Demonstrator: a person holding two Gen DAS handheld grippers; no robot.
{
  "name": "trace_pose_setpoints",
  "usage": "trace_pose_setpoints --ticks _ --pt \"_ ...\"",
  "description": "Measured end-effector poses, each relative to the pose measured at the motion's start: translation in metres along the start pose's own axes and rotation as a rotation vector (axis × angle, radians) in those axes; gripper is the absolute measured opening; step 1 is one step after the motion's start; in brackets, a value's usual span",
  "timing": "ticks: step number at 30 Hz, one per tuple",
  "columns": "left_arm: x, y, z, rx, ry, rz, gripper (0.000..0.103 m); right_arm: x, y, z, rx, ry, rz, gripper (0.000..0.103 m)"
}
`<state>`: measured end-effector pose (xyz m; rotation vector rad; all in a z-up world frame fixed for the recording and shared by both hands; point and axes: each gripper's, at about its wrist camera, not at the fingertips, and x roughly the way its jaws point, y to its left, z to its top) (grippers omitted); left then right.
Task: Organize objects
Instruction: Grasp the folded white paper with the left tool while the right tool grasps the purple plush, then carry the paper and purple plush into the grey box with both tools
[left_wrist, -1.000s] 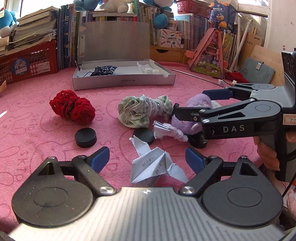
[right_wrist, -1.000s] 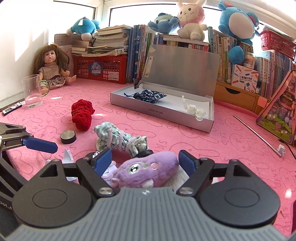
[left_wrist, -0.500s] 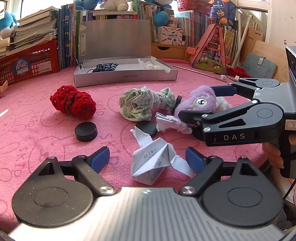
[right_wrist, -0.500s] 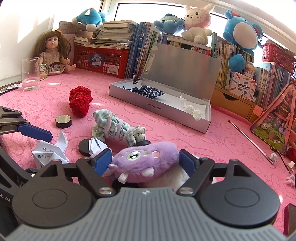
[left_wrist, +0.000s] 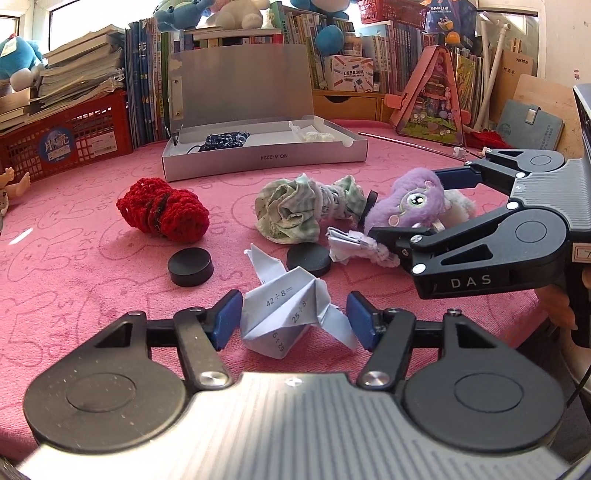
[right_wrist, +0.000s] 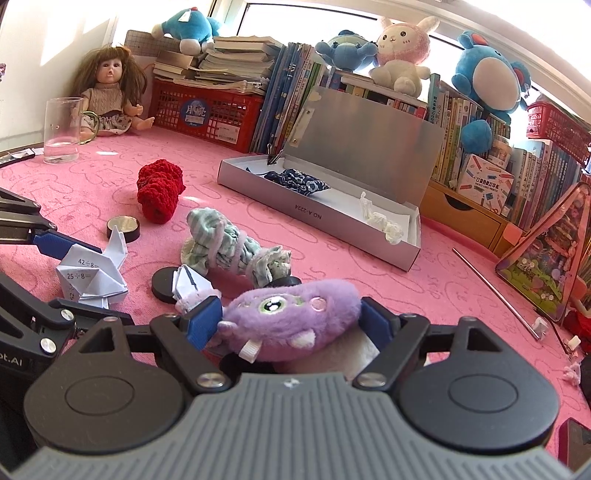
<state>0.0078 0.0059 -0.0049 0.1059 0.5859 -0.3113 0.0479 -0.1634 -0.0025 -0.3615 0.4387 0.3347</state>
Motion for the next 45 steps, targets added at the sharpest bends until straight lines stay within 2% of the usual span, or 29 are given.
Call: trace_pose_setpoints --ticks 8,12,18,28,45 --pt "0.0 0.004 0.002 -0.034 -0.005 0.002 0.058 0.001 0.002 0.003 -0.022 0.011 0.001 0.087" --pt "0.0 0.004 0.003 -0.043 -0.008 -0.001 0.057 -0.001 0.001 0.004 -0.013 0.015 0.002 0.079" --pt "-0.001 0.003 0.006 -0.046 -0.019 -0.001 0.057 -0.003 0.0 0.005 -0.003 0.009 0.005 0.073" --pt "-0.003 0.004 0.014 -0.055 -0.044 0.006 0.057 -0.011 -0.005 0.012 0.024 -0.033 -0.001 0.073" --pt "-0.004 0.009 0.027 -0.053 -0.073 0.022 0.057 -0.011 -0.022 0.017 0.118 -0.038 -0.021 0.073"
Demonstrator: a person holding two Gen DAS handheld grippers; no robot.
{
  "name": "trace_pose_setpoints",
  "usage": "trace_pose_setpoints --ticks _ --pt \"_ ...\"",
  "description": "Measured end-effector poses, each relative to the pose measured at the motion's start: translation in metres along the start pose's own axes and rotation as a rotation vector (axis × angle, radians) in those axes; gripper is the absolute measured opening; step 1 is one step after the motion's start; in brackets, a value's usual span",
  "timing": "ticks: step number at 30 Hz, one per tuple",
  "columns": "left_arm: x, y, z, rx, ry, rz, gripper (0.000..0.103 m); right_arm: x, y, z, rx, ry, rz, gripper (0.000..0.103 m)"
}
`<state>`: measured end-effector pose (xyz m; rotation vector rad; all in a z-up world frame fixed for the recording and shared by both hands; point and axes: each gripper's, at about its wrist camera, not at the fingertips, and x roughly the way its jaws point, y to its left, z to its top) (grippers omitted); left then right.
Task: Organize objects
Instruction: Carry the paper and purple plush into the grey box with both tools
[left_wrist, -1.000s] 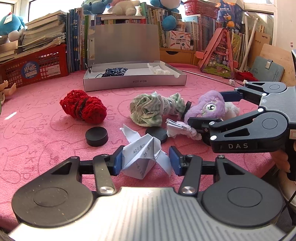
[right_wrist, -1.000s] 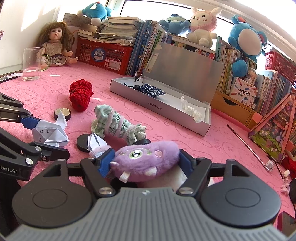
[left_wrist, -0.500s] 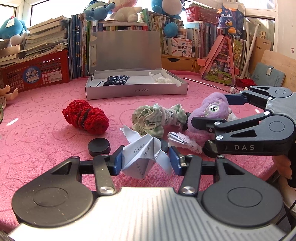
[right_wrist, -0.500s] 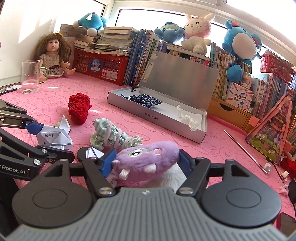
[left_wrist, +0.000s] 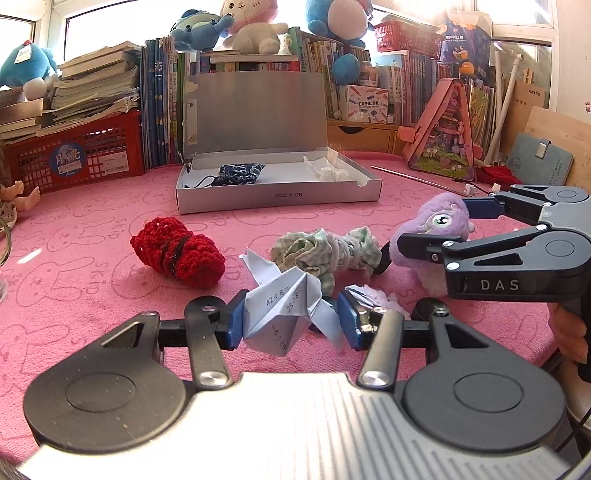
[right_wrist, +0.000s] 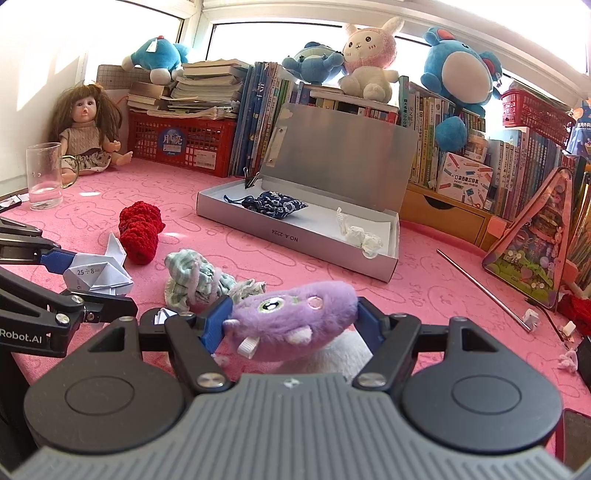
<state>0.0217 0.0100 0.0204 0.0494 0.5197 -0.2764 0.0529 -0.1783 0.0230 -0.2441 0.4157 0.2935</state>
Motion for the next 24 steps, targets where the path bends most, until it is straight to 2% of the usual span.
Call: trace_pose_setpoints --ticks 24 --pt "0.02 0.017 0.043 -0.015 -0.06 0.031 0.057 0.014 -0.057 0.022 0.245 -0.006 -0.016 0.072"
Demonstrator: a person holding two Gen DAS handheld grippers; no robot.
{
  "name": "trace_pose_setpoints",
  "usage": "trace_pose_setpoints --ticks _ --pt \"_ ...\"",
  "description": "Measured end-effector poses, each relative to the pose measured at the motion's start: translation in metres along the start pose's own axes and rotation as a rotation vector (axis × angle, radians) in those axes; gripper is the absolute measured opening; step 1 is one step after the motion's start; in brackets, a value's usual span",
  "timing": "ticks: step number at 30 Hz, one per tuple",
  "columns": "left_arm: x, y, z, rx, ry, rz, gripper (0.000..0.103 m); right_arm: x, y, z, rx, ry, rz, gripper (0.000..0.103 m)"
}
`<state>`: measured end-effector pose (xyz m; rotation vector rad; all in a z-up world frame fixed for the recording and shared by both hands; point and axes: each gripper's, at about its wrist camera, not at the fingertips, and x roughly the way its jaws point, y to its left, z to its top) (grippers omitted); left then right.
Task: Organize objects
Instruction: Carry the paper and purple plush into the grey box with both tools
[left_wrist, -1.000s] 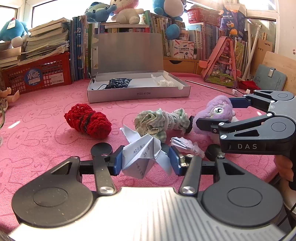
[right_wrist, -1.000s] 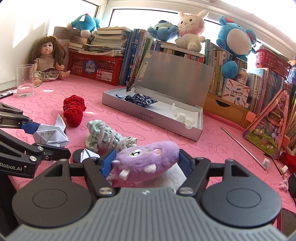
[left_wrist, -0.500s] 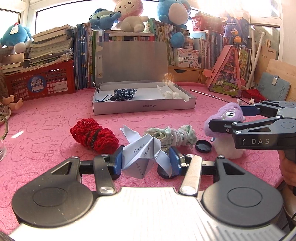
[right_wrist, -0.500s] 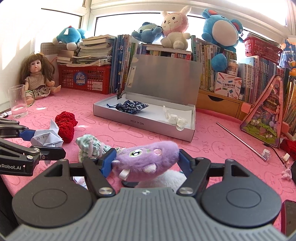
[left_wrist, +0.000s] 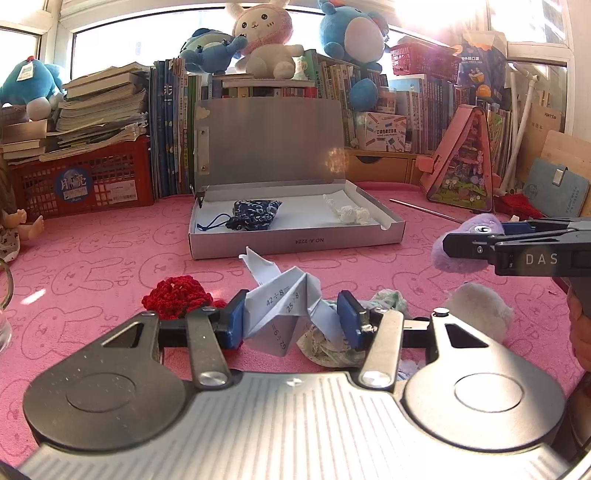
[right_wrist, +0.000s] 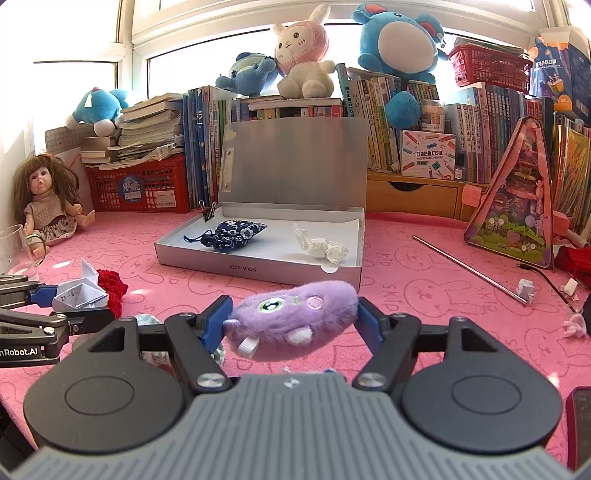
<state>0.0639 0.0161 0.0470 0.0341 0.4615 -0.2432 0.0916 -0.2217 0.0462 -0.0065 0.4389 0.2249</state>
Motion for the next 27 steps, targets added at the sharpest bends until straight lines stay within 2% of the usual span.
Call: trace_pose_setpoints --ticks 12,27 --pt "0.023 0.015 0.025 -0.011 -0.011 0.016 0.057 0.02 -0.017 0.013 0.053 0.022 -0.015 0.073" --pt "0.058 0.038 0.061 -0.071 -0.012 0.039 0.057 0.05 -0.038 0.034 0.149 0.06 -0.004 0.073"
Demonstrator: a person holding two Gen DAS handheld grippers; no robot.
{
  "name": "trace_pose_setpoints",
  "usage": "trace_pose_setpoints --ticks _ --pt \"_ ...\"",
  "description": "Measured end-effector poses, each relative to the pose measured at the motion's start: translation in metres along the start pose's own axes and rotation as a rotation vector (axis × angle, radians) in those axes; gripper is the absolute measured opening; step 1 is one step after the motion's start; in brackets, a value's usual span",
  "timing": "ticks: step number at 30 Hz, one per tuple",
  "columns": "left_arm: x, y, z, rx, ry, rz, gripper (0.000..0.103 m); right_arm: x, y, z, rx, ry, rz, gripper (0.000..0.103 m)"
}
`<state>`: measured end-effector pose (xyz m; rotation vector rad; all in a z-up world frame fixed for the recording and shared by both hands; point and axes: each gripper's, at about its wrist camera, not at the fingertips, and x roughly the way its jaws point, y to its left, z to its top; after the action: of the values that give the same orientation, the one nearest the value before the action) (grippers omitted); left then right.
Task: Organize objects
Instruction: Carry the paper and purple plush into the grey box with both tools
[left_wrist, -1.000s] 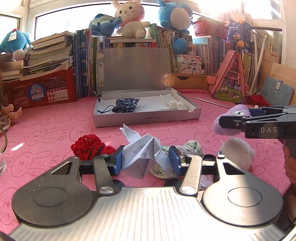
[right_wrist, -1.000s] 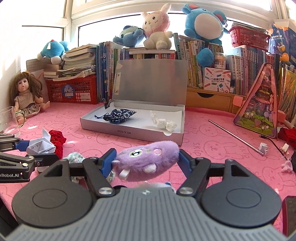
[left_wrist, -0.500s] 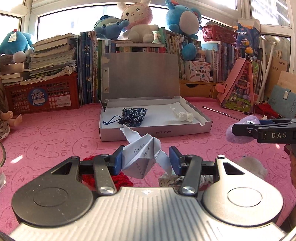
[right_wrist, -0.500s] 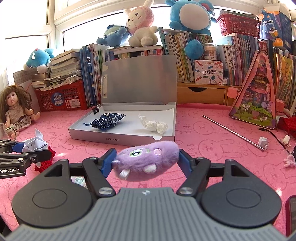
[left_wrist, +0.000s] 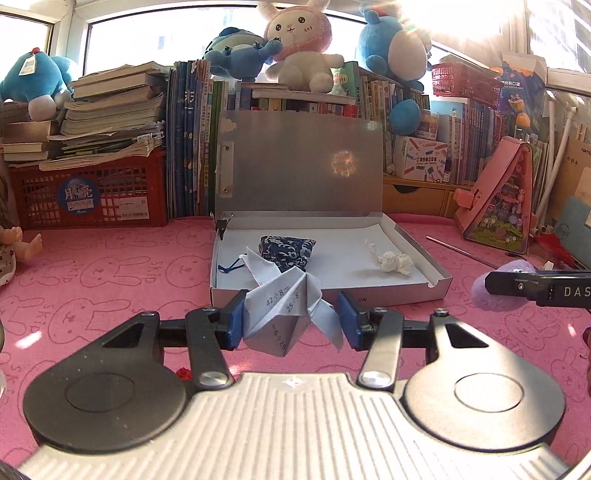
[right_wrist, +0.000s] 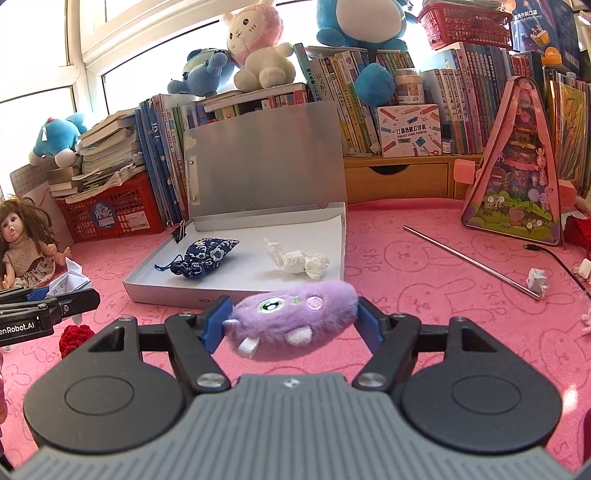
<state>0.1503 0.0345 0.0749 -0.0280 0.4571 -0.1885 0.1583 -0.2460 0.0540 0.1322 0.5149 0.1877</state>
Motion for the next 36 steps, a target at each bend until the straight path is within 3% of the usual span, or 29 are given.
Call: trace_pose_setpoints --ticks 11,36 --pt "0.028 0.009 0.023 -0.028 0.003 0.015 0.057 0.018 -0.009 0.015 0.042 0.011 -0.009 0.073" --pt "0.1 0.017 0.049 -0.029 0.016 0.032 0.057 0.069 0.004 0.046 0.007 -0.001 -0.007 0.073"
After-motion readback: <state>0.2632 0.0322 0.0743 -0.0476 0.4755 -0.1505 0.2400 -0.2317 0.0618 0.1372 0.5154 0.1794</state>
